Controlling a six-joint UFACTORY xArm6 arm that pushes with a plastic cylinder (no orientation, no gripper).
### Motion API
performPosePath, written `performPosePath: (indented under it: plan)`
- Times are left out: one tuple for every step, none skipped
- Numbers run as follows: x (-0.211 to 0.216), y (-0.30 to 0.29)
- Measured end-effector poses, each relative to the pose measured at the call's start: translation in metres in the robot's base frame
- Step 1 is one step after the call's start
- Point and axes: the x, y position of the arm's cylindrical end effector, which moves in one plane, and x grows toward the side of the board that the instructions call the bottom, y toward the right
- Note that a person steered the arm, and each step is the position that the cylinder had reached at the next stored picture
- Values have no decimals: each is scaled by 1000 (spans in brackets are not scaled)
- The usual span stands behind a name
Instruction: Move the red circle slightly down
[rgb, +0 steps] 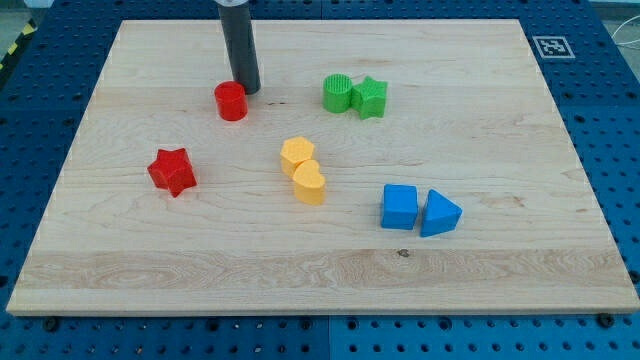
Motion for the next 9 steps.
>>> performPosePath:
  plan:
    - [12, 17]
    - [15, 18]
    - [8, 10]
    - [5, -5]
    - [8, -11]
    - [9, -12]
    - [9, -24]
    - [9, -31]
    - [10, -33]
